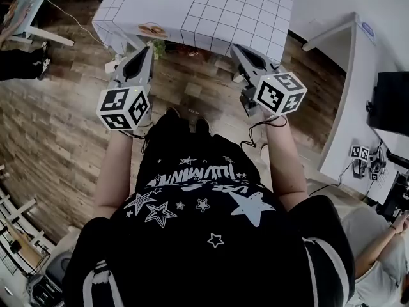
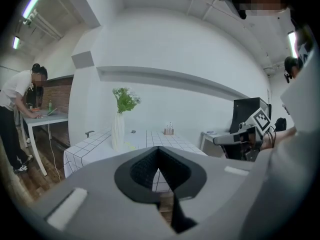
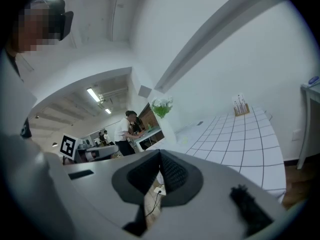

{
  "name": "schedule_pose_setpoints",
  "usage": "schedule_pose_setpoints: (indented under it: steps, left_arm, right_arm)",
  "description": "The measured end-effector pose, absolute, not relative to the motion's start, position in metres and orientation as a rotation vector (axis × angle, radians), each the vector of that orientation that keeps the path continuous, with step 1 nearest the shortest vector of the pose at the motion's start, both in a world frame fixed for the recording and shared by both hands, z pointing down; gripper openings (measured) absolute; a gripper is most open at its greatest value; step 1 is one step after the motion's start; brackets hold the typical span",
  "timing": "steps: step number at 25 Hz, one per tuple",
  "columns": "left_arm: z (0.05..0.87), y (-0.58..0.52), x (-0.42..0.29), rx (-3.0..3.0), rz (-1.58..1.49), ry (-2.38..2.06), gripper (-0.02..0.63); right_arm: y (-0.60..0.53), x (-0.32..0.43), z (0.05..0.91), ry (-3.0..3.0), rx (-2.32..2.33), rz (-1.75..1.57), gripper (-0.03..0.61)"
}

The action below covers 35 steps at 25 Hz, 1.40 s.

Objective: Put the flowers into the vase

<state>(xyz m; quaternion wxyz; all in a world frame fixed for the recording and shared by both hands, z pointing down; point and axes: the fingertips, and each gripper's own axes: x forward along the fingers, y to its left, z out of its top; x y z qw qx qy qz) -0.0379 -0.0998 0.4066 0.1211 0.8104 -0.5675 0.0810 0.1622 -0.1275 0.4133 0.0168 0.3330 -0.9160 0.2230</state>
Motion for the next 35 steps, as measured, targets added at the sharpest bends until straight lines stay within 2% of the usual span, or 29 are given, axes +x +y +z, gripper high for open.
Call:
schedule_pose_setpoints:
  steps: [8, 21, 35]
  left_arm:
    - [0.427, -0.06, -0.044, 2.311, 0.25, -1.612, 0.009]
    - [0.41, 0.044, -0.079, 2.313, 0.122, -1.614, 0.009]
    - [0.398, 0.151, -0.079, 2.36, 0.079, -1.643, 0.009]
  right_arm:
    - [-0.109, 0.15, 0.426, -2.81, 1.032, 0.673, 0.012]
    - [-0.013, 0.101, 0.397, -2.803, 0.988, 0.55, 0.012]
    - [0.093, 0.104, 0.388, -2.8, 1.0, 0.492, 0.012]
